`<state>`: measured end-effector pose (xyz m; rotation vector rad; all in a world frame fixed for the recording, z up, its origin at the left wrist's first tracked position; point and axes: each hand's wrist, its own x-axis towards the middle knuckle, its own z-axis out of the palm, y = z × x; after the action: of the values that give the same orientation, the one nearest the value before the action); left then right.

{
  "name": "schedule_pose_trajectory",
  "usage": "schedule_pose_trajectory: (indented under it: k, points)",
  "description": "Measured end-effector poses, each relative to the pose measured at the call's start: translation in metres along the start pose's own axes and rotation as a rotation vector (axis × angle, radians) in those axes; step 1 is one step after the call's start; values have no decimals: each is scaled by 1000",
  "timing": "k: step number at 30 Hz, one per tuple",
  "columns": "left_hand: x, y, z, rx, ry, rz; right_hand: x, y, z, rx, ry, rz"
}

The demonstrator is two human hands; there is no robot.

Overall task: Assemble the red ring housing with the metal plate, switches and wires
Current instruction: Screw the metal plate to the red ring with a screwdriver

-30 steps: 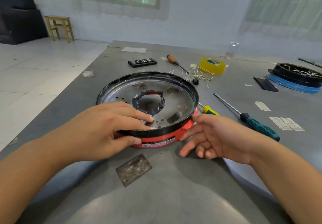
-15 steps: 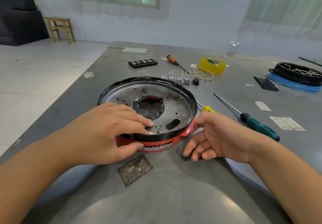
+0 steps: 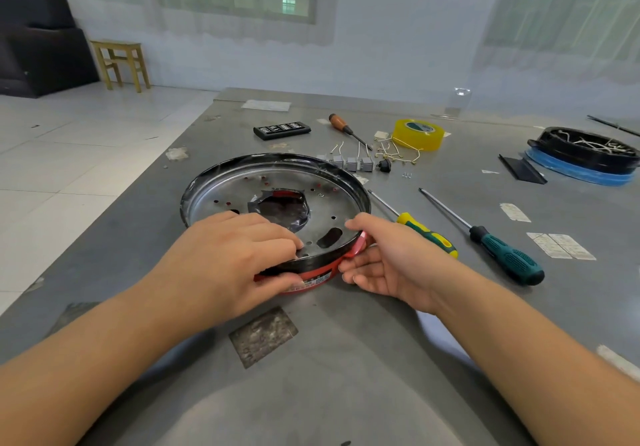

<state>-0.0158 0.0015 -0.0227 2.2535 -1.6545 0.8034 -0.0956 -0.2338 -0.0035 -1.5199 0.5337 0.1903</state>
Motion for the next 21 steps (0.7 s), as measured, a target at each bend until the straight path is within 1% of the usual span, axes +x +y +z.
schedule_pose_trajectory:
  k: [2, 7, 10, 13, 17, 21]
  points:
    - [-1, -2, 2, 15, 10, 23, 0, 1, 2, 30, 21, -27]
    - [-5, -10, 9, 145, 58, 102, -3, 7, 5, 145, -18, -110]
    - [-5, -12, 11, 163, 90, 77, -4, 12, 9, 234, -28, -146]
    - [-6, -14, 11, 161, 78, 52, -4, 14, 12, 289, -18, -166]
    - [-6, -11, 13, 171, 51, 48, -5, 15, 13, 294, 2, -180]
    - [-5, -9, 16, 156, 78, 36, -7, 14, 14, 299, 19, -163]
